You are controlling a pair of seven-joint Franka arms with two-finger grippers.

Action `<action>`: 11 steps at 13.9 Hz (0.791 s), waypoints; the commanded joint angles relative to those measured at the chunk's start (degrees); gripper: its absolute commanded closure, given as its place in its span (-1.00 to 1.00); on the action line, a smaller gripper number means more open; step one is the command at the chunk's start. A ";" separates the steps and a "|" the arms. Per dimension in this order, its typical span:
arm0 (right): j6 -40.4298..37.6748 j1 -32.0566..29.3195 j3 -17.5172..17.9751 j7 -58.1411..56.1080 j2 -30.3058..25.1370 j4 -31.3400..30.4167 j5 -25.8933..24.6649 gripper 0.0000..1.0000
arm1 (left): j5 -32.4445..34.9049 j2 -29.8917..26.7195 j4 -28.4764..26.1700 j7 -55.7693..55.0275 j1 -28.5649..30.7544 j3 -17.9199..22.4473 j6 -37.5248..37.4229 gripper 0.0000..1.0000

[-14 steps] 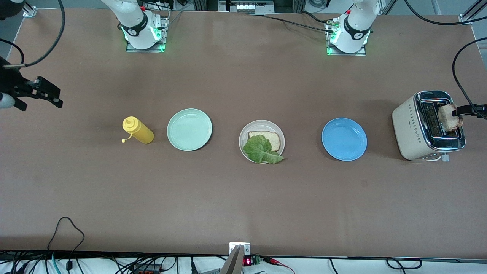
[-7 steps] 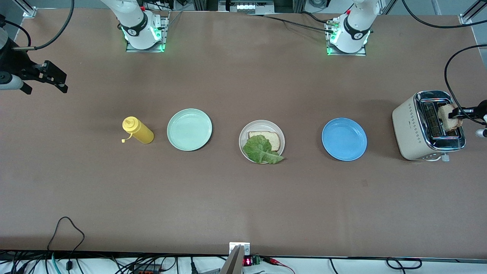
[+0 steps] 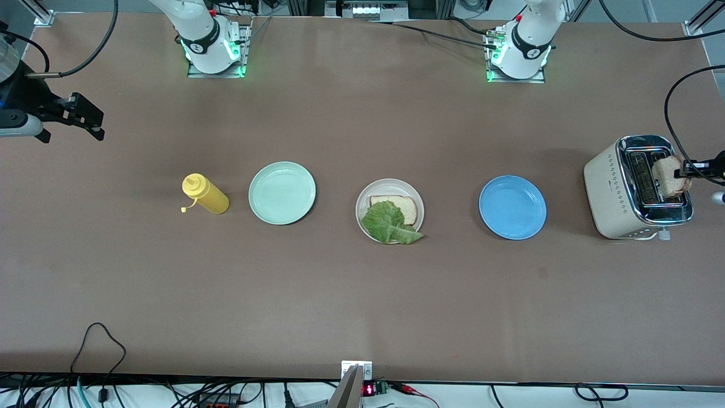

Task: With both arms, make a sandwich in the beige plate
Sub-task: 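Lower the left gripper into the toaster and grasp the bread slice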

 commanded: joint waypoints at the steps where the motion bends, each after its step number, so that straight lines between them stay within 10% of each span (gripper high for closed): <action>1: 0.44 0.49 -0.76 -0.02 -0.56 -0.55 -0.71 -1.00 | 0.63 -1.35 5.63 2.37 0.32 -0.20 -7.65 0.99; 5: 0.52 0.83 -0.76 -0.11 -0.56 -0.46 -0.44 -1.00 | 0.81 -1.35 13.72 1.84 -0.82 -2.12 -17.94 0.99; 11: 0.17 1.01 -0.59 0.86 -0.56 -0.29 0.09 -1.00 | 0.28 -1.70 16.90 -0.53 -0.82 -15.55 -21.39 0.99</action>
